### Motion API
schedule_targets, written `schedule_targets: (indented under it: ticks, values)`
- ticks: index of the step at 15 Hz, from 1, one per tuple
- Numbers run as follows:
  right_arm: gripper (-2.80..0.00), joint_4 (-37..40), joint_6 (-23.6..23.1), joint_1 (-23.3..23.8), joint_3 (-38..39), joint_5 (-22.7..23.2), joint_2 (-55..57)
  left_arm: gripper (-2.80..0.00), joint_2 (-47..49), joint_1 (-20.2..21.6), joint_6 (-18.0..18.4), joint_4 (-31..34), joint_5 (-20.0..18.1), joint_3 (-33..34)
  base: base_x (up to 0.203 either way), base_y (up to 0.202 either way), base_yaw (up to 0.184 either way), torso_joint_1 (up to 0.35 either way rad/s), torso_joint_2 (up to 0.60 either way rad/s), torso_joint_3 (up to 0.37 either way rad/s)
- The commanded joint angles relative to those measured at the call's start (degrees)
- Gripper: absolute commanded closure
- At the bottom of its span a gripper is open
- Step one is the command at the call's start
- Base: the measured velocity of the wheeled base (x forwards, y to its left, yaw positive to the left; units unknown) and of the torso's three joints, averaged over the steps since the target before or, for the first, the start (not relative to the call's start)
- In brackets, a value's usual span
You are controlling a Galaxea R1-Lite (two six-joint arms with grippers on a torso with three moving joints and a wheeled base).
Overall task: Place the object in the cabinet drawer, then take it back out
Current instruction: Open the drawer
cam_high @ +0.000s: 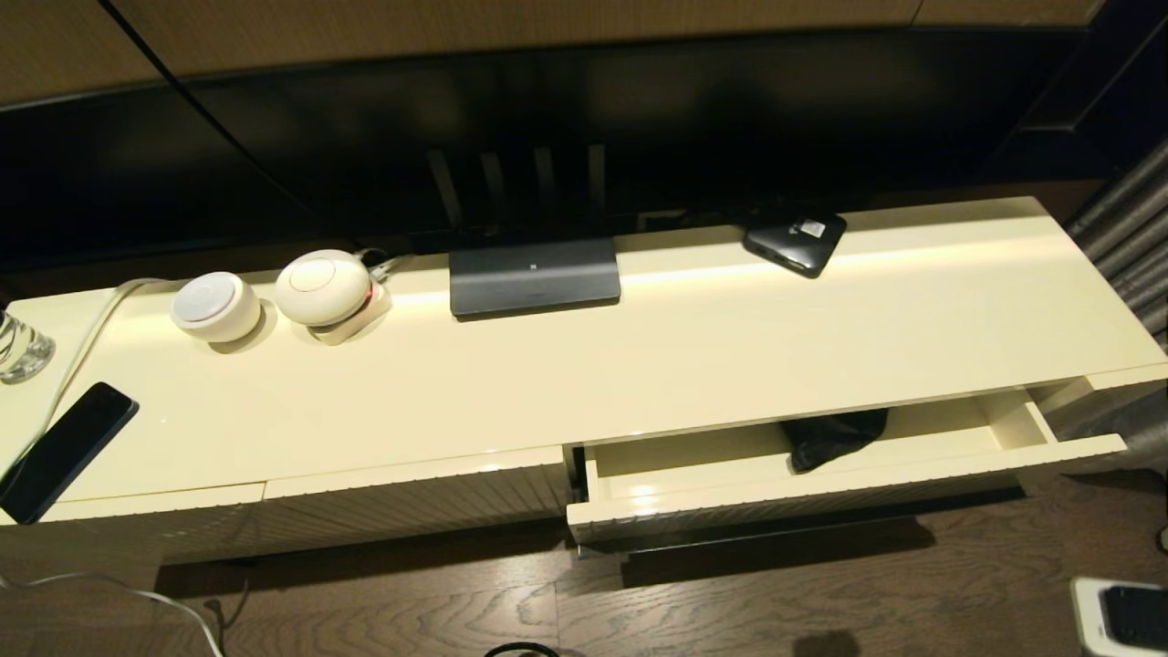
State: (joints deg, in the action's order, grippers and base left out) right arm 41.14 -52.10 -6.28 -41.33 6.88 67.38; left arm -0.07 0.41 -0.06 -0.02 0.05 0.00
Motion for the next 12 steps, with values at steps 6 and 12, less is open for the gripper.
schedule_targets:
  ticks: [6,12]
  values:
    - [0.00,1.6,29.8,-3.8,-15.6,5.0,12.8,0.00,0.1,0.0,0.0,-0.1,0.0,0.2,0.000,0.000,0.000,0.000,0.00,0.000]
    - [0.00,-0.1,43.0,-7.6,-24.3,3.8,24.0,0.00,0.1,0.0,0.0,-0.1,0.0,0.2,0.000,0.000,0.000,0.000,0.00,0.000]
